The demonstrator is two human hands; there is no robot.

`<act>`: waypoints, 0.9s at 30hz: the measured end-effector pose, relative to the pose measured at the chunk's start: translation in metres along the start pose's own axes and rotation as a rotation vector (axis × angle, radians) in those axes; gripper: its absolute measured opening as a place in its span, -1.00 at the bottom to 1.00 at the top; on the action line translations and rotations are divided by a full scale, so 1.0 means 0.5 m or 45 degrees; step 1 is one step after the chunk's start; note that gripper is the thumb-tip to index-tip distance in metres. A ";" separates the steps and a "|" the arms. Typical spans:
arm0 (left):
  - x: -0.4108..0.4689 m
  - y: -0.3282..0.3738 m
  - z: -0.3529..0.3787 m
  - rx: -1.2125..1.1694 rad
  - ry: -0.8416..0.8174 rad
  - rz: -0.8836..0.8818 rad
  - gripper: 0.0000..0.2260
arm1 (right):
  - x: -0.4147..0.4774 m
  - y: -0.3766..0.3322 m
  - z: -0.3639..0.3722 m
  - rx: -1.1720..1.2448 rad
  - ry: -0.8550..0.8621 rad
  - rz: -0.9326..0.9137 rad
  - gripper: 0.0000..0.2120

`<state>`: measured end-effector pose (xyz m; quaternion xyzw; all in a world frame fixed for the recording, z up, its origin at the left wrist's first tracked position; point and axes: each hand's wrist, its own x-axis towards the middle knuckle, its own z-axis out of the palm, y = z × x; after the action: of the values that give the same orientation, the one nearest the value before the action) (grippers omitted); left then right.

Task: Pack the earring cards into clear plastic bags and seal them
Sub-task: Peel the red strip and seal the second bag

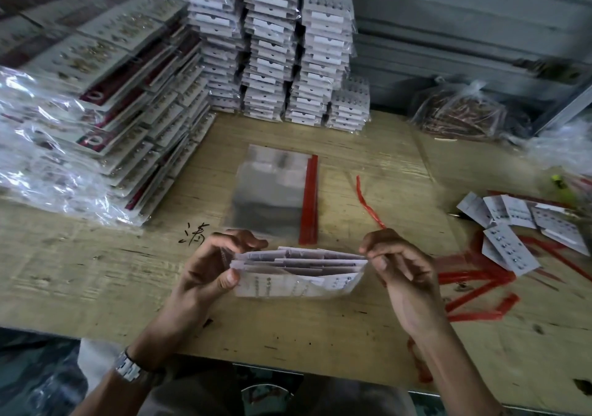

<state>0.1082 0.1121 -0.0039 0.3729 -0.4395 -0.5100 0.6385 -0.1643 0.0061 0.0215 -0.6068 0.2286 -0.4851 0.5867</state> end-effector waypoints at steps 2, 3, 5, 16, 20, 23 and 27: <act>0.001 -0.004 -0.001 -0.011 0.016 -0.010 -0.72 | -0.001 0.000 0.007 0.103 0.064 0.015 -0.80; 0.000 -0.006 -0.001 -0.030 0.025 -0.002 -0.85 | -0.002 0.001 0.010 0.138 0.101 0.018 -0.76; 0.003 0.000 0.004 -0.089 0.051 0.007 -0.90 | -0.002 0.003 0.013 0.171 0.157 0.034 -0.67; 0.017 0.009 0.047 -0.187 0.185 0.056 -0.80 | -0.003 0.021 0.004 0.187 0.085 0.010 -0.68; 0.011 0.003 0.042 -0.254 0.159 0.073 -0.84 | 0.003 0.017 0.001 0.070 0.037 0.010 -0.94; 0.009 -0.011 0.039 -0.155 0.213 0.145 -0.90 | 0.002 0.014 -0.003 -0.007 0.102 0.048 -0.85; 0.010 -0.025 0.041 -0.052 0.303 0.274 -0.80 | 0.000 0.008 0.007 0.022 0.148 0.065 -0.87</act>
<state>0.0853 0.1042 -0.0076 0.3684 -0.3878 -0.3998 0.7444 -0.1602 0.0072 0.0182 -0.5664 0.2735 -0.5065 0.5898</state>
